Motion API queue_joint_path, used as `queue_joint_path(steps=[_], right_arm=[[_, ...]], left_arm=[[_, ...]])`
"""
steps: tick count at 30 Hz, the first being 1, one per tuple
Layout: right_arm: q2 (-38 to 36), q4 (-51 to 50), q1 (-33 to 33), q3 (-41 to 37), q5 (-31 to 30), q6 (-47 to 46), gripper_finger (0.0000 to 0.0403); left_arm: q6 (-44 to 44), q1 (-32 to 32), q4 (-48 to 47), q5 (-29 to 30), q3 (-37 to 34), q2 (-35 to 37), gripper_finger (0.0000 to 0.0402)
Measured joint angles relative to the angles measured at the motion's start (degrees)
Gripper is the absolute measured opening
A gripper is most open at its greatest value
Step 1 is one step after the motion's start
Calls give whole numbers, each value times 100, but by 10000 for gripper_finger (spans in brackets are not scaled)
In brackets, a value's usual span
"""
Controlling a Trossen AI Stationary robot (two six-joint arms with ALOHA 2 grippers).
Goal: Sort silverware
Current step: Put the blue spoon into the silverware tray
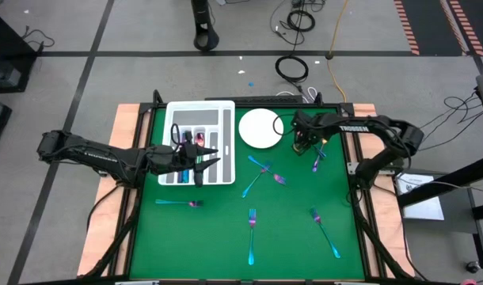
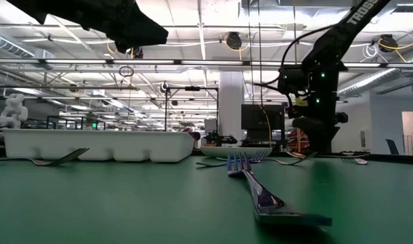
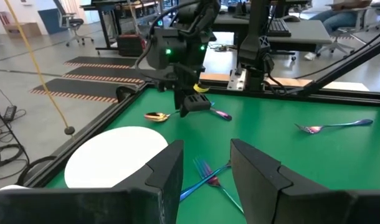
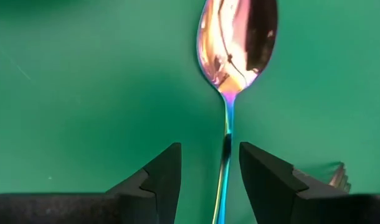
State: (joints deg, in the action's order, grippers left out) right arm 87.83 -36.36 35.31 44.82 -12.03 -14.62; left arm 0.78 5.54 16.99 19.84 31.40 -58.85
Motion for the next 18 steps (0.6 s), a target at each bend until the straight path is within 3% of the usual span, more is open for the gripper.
queue_joint_path(steps=[6, 11, 18], right_arm=[[35, 54, 9, -107, -280, 105, 150], [18, 287, 95, -296, -146, 141, 143], [-24, 287, 120, -348, -34, 37, 77]], left_arm=[[-3, -2, -24, 1, 0, 0, 135], [-2, -17, -38, 1, 0, 0, 135], [2, -20, -40, -1, 0, 0, 135]])
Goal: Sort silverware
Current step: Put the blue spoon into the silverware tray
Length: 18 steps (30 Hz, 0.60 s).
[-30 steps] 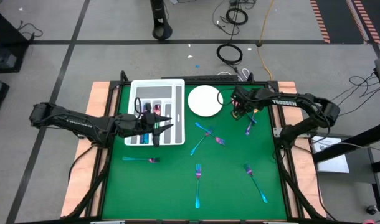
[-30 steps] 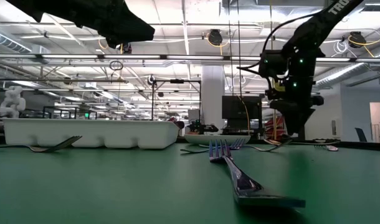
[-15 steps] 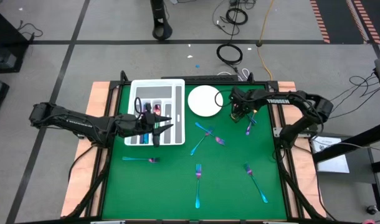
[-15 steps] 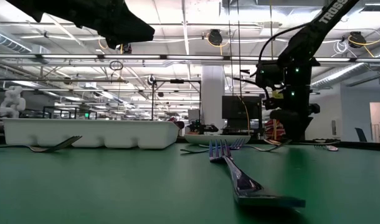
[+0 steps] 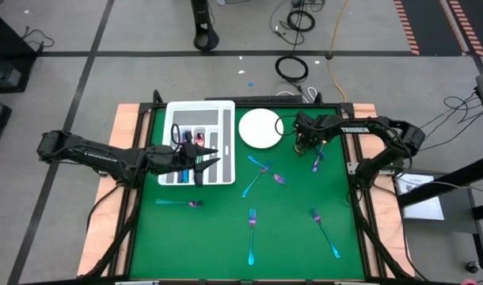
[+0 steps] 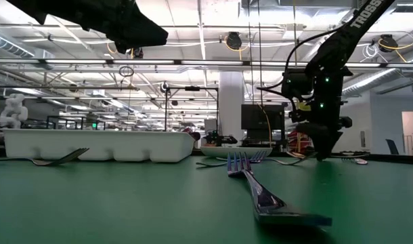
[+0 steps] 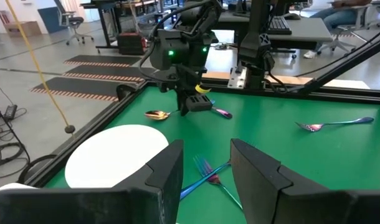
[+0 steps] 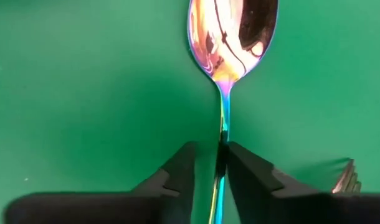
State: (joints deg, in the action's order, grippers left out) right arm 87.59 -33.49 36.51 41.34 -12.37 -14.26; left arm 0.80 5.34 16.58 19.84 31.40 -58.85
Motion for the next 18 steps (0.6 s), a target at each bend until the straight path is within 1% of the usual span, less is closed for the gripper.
queue_joint_path(steps=[4, 5, 12, 18], right_arm=[[0, -64, -2, 0, -53, -58, 17], [0, -88, -1, -1, -91, -59, 10], [-96, -148, -18, -19, -132, -244, 4], [-605, -182, -20, -26, -115, -409, 4]], left_arm=[[13, 0, -1, 0, 0, 0, 135], [13, 0, -1, 0, 0, 0, 135], [13, 0, -1, 0, 0, 0, 135], [20, 0, 1, 0, 0, 0, 135]])
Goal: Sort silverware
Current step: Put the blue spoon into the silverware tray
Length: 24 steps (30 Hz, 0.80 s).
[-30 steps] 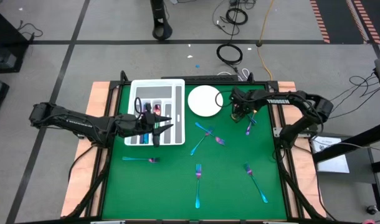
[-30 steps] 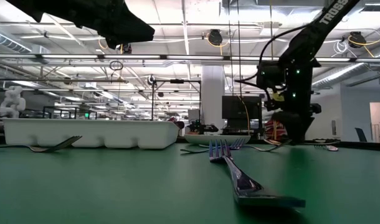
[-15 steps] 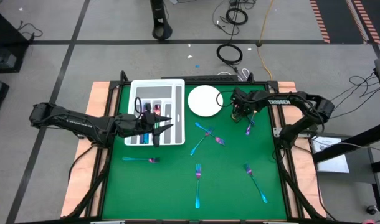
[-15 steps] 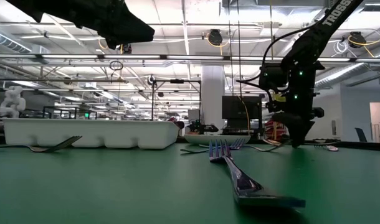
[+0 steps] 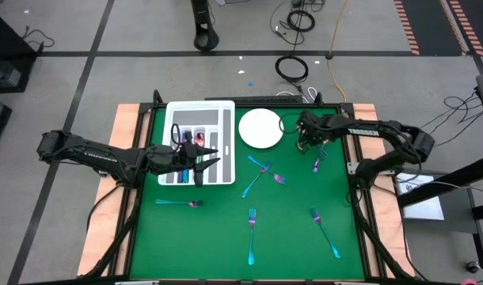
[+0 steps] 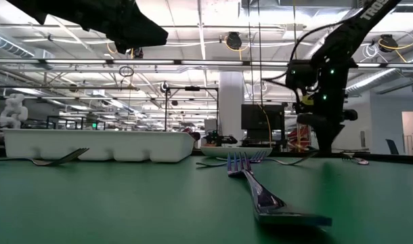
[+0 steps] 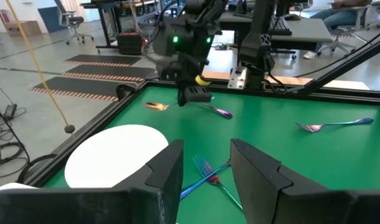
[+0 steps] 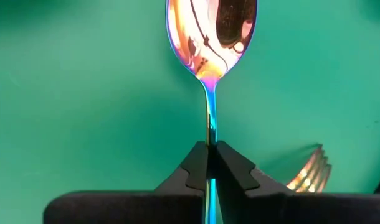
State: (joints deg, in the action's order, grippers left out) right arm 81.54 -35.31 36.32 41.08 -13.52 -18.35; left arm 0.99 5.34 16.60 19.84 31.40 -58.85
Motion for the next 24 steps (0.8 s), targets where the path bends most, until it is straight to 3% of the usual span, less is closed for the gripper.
queue_joint_path(steps=[6, 12, 24], right_arm=[[-908, 2, -127, 2, 40, -244, 4], [-1687, 363, -766, 11, 192, -664, 3], [-1656, 2123, -2547, 17, -145, -1104, 1]], left_arm=[[424, 0, 179, -2, 0, 0, 135], [1098, 0, 781, 6, 2, -170, 135], [2045, -22, 3048, 774, 4, -1900, 135]])
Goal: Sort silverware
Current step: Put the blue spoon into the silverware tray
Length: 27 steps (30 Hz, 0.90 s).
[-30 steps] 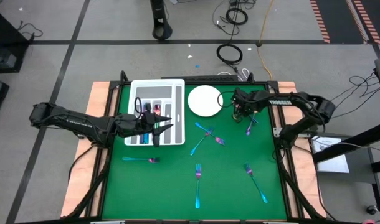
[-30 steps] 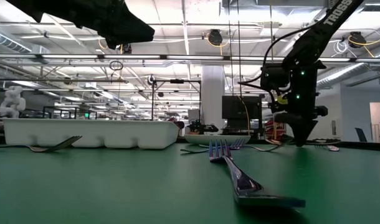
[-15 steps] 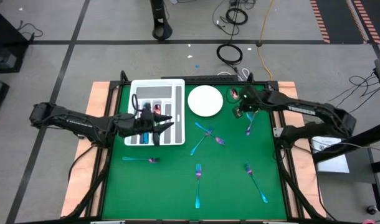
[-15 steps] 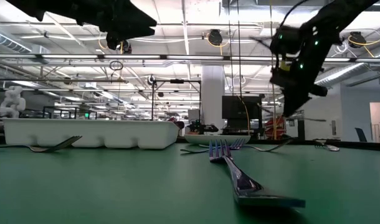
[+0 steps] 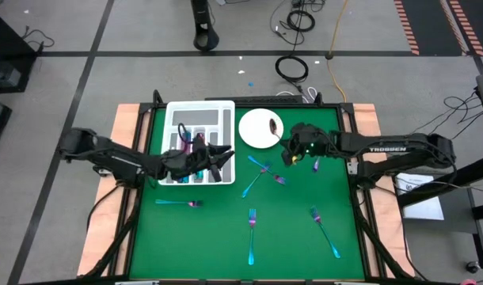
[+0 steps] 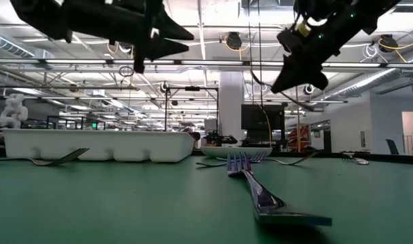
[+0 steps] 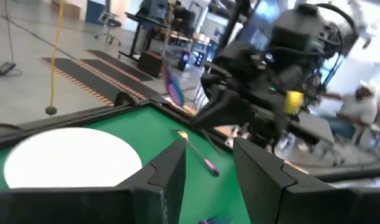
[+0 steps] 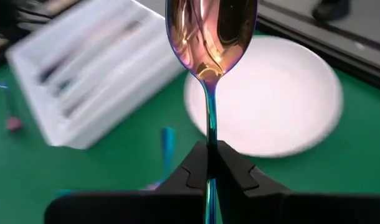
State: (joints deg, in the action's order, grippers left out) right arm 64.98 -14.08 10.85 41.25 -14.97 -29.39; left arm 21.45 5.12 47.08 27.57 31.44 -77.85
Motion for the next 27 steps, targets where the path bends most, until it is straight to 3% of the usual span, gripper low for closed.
queue_joint_path(steps=[7, 12, 27], right_arm=[[313, 880, -743, 2, -378, -39, 0], [606, 1589, -1029, 2, -452, -31, 0], [1618, 1994, -1097, 446, -624, 19, 0]], left_arm=[[1380, -143, 1076, -4, 4, -869, 135], [1873, -190, 1295, -13, 138, -1337, 135], [1963, -174, 587, -35, 754, -1851, 135]])
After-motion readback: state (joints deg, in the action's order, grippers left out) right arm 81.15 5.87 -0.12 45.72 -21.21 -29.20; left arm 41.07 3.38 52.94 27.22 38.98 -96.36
